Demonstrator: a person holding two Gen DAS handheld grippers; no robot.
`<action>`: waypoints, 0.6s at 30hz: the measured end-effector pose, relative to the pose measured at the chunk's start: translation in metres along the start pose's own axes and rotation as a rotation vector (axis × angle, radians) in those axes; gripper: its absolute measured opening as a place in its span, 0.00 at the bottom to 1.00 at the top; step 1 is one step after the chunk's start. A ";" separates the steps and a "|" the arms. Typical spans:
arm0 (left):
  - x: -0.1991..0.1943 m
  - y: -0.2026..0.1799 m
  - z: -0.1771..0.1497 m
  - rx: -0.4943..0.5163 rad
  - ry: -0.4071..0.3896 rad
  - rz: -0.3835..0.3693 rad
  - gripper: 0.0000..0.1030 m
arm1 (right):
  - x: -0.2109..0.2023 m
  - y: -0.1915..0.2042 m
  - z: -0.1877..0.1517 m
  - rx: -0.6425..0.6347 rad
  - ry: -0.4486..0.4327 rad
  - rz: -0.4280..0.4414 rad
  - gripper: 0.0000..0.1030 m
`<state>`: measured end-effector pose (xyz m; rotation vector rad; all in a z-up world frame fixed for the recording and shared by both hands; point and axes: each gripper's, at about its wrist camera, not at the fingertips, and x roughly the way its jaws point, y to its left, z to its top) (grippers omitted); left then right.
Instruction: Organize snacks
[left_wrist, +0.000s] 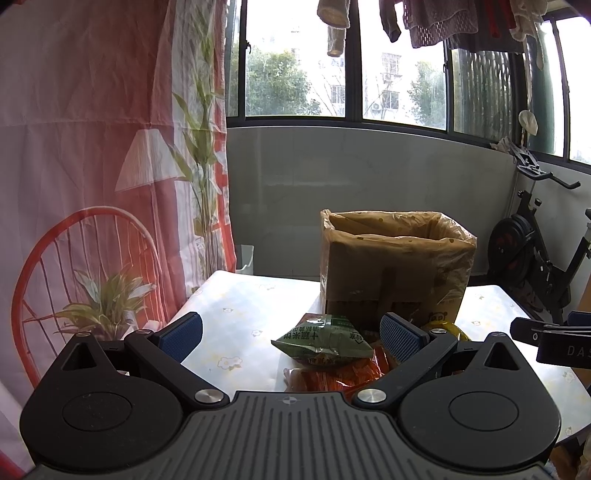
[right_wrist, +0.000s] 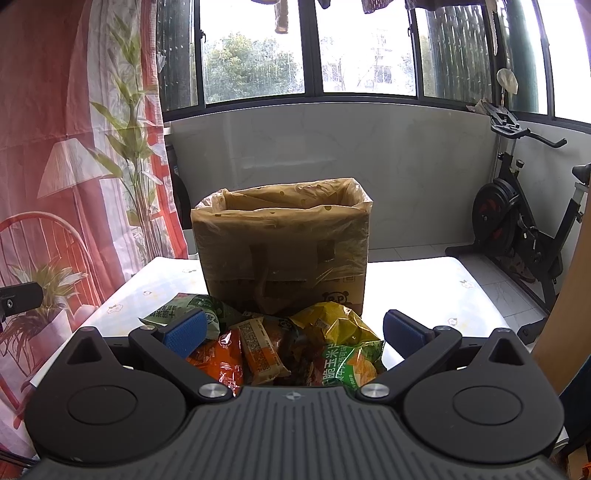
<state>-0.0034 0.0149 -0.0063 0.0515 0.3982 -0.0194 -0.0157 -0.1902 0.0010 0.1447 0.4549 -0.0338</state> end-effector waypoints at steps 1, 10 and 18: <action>0.000 0.000 0.000 0.000 -0.002 0.003 1.00 | 0.000 -0.001 0.000 0.004 0.001 0.004 1.00; 0.017 0.004 0.012 0.036 -0.066 0.059 1.00 | 0.001 -0.019 0.016 -0.010 -0.142 0.033 1.00; 0.086 -0.013 -0.005 0.022 -0.028 -0.100 0.99 | 0.050 -0.031 0.012 -0.044 -0.138 0.002 1.00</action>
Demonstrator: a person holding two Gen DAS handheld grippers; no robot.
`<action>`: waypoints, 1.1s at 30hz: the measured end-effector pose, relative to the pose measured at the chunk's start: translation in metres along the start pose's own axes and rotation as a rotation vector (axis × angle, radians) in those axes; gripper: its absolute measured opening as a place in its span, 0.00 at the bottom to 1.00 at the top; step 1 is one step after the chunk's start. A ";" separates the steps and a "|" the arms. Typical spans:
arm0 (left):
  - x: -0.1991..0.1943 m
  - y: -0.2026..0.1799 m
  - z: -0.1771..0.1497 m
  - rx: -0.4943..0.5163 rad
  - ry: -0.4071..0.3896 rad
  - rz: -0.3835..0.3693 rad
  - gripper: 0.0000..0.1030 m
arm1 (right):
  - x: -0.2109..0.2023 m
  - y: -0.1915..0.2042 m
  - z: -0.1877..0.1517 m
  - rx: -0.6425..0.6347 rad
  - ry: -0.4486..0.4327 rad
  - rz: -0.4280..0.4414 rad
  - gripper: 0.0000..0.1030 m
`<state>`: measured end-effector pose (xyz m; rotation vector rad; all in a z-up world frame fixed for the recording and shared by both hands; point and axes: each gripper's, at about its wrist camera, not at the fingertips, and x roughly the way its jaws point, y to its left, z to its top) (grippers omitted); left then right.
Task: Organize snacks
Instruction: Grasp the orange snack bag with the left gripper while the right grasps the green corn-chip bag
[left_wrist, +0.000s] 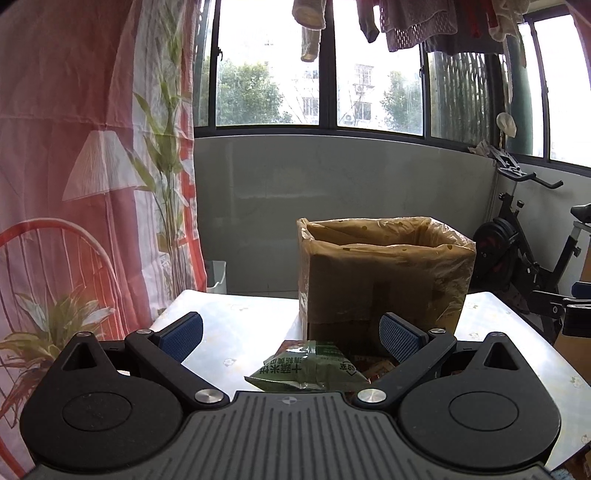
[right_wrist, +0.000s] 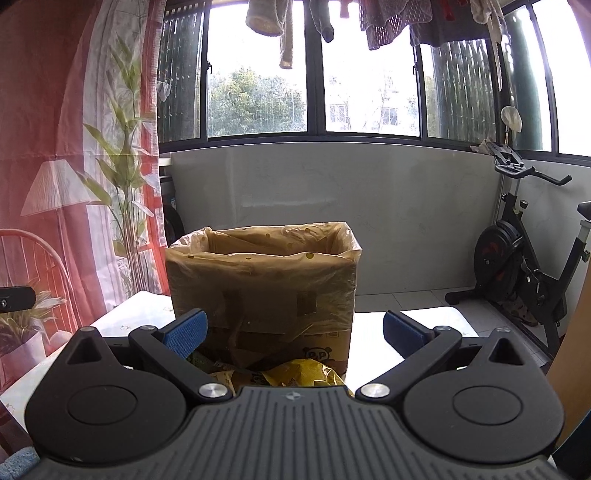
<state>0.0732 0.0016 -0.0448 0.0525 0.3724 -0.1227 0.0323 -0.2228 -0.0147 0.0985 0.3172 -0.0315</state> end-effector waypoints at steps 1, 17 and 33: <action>0.010 -0.002 -0.005 -0.016 0.026 -0.012 0.99 | 0.006 -0.002 -0.005 0.007 0.009 -0.001 0.99; 0.117 -0.039 -0.095 -0.004 0.294 -0.133 0.90 | 0.062 -0.023 -0.086 0.092 0.208 0.028 0.97; 0.139 -0.035 -0.127 -0.021 0.348 -0.123 0.99 | 0.093 -0.032 -0.109 0.078 0.248 0.018 0.97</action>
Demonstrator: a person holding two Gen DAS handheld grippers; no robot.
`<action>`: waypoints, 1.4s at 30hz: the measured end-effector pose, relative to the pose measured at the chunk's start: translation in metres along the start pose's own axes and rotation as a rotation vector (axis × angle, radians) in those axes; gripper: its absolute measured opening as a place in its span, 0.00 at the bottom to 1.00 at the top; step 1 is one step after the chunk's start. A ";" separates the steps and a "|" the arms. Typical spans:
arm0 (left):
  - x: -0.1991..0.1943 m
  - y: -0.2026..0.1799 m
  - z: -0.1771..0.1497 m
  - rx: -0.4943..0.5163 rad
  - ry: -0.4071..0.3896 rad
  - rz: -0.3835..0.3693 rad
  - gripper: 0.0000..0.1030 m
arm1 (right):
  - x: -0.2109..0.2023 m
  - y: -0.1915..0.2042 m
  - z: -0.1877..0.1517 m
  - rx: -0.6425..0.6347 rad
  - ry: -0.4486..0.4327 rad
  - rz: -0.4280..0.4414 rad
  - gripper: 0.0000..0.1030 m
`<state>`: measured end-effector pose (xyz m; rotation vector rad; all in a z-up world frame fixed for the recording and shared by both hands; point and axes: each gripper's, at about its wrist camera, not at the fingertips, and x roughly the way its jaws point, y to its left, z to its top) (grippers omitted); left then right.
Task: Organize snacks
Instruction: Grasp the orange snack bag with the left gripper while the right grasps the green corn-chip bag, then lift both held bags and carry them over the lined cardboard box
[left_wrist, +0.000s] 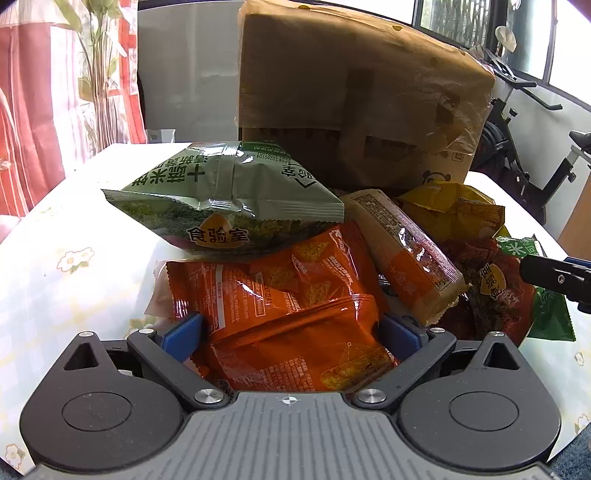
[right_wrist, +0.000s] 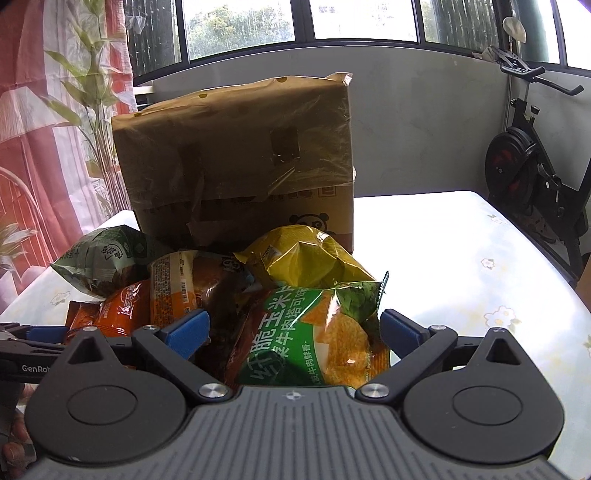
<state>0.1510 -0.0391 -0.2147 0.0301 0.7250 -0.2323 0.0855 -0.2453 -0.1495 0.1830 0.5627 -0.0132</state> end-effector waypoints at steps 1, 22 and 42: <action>0.000 0.000 0.000 -0.001 -0.001 0.000 0.99 | 0.003 0.000 -0.001 -0.004 0.004 -0.006 0.97; -0.051 0.021 0.005 -0.038 -0.056 -0.064 0.56 | 0.020 -0.015 -0.010 0.091 0.057 -0.020 0.98; -0.106 0.017 0.027 0.035 -0.218 -0.081 0.56 | -0.023 -0.005 0.001 0.042 0.030 0.071 0.48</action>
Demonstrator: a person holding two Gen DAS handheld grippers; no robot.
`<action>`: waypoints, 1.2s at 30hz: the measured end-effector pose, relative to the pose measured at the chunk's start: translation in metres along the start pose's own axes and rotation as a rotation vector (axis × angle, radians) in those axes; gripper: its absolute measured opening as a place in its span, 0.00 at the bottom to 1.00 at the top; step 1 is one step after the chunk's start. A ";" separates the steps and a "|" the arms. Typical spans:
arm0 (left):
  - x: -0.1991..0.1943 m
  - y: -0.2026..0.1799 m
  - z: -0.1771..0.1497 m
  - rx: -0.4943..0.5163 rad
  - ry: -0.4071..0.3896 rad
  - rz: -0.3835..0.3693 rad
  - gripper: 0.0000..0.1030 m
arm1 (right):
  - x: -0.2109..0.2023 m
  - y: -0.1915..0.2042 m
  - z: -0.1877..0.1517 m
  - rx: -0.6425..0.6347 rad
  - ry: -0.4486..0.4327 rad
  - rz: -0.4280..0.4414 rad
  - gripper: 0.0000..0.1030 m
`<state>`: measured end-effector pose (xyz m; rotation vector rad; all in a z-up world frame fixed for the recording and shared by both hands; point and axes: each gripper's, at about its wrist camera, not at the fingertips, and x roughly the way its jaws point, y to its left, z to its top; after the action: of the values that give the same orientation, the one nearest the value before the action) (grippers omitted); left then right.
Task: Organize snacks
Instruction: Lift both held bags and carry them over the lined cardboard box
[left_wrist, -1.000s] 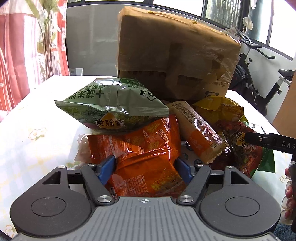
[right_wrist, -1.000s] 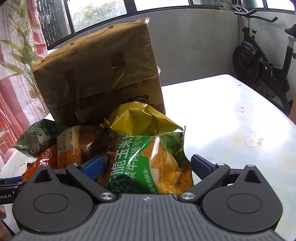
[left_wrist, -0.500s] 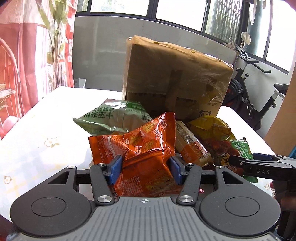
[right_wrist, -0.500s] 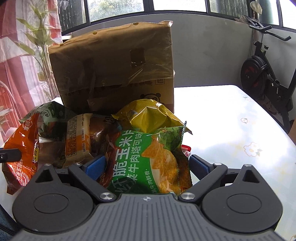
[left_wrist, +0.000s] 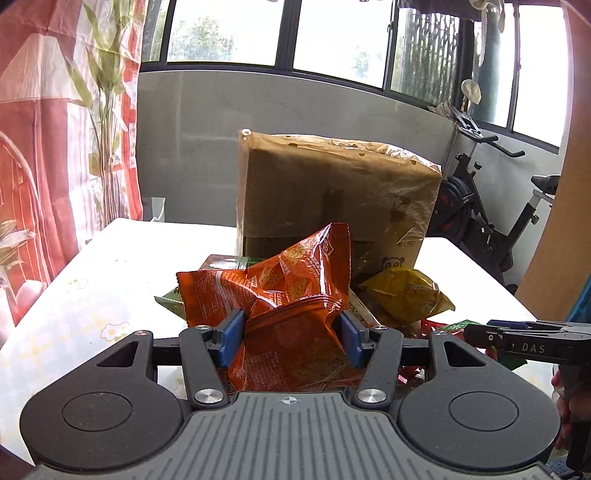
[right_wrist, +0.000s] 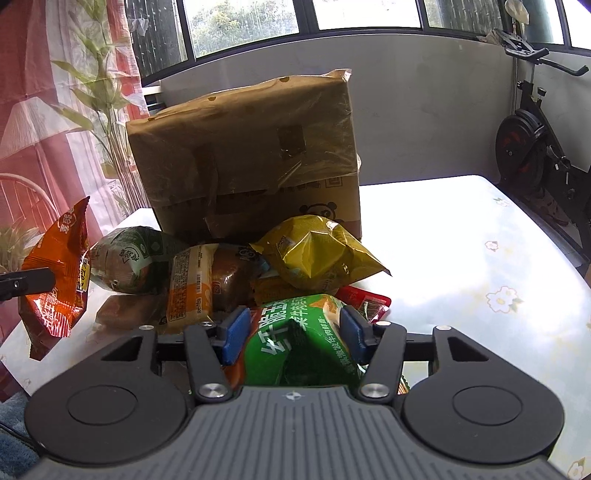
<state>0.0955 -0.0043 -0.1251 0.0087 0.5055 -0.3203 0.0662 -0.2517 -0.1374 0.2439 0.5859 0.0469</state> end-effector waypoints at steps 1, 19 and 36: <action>-0.002 -0.001 0.002 0.006 -0.007 -0.005 0.56 | -0.002 0.000 0.002 -0.002 -0.007 0.004 0.34; 0.009 0.003 -0.011 -0.037 0.046 -0.051 0.56 | 0.000 0.037 -0.019 -0.245 0.082 -0.018 0.90; 0.011 0.008 -0.006 -0.057 0.039 -0.055 0.56 | 0.011 0.018 -0.016 -0.255 0.111 -0.097 0.73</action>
<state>0.1038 0.0005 -0.1362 -0.0541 0.5543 -0.3604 0.0667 -0.2292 -0.1514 -0.0353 0.6945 0.0409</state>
